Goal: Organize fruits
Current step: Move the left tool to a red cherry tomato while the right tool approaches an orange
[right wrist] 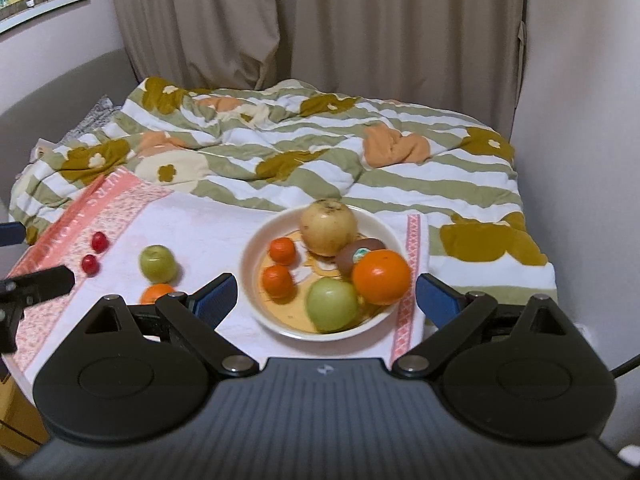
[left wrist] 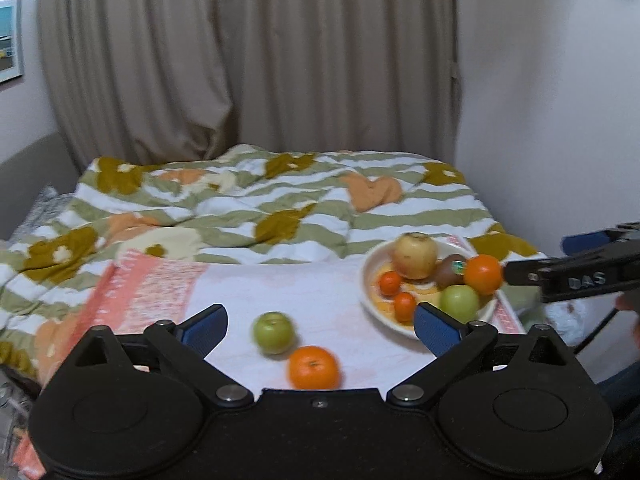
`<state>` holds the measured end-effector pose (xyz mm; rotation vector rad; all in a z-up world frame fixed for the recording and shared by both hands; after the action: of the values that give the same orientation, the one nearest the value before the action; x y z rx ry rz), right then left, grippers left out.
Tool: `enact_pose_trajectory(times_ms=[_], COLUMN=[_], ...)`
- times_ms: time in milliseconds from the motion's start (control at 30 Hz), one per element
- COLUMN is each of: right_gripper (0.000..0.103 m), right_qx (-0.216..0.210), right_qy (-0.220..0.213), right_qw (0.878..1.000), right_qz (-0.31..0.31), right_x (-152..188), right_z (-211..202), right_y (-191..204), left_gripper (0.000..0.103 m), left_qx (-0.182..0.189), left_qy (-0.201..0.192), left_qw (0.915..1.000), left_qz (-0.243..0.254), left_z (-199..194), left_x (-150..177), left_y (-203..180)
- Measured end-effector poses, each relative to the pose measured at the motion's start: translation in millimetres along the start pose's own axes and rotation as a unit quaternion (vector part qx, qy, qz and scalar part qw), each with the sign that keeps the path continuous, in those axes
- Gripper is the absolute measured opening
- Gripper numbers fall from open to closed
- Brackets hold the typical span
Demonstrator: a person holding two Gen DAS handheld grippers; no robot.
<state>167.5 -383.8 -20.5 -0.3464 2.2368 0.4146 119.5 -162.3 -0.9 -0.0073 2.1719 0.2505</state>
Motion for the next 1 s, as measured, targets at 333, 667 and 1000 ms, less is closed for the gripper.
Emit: enact_pose_trajectory(times_ms=[333, 667, 1000], right_gripper=[0.103, 0.103, 0.103], right_qx=[-0.003, 0.039, 0.083], right_qy=[0.003, 0.017, 0.044], right_qw=[1.0, 0.997, 0.989], right_qz=[0.008, 0.065, 0.112], right_x=[4.2, 19.3, 40.4], right_z=[1.9, 39.5, 90.7], right_y=[64.7, 121.7, 159.3], left_gripper=[0.103, 0.103, 0.103], left_qx=[-0.039, -0.007, 0.049], left_qy=[0.012, 0.017, 0.056], left_qw=[0.999, 0.9997, 0.9954], left_qz=[-0.02, 0.016, 0.059], left_z=[3.9, 37.4, 107.8], left_x=[16.0, 28.7, 48.5], left_y=[84.2, 149.0, 180.7])
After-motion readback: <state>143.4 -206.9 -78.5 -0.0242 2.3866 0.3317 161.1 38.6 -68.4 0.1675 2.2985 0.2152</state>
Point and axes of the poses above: each gripper's, at about its wrist camera, not at the fingertips, and z roughly the way its jaws point, y to its left, x to its underside, the point moved 4 cm from there along z, roughly the way its jaws point, and after that the axes turned 12 degrees about -x, right-handed, at the moved point
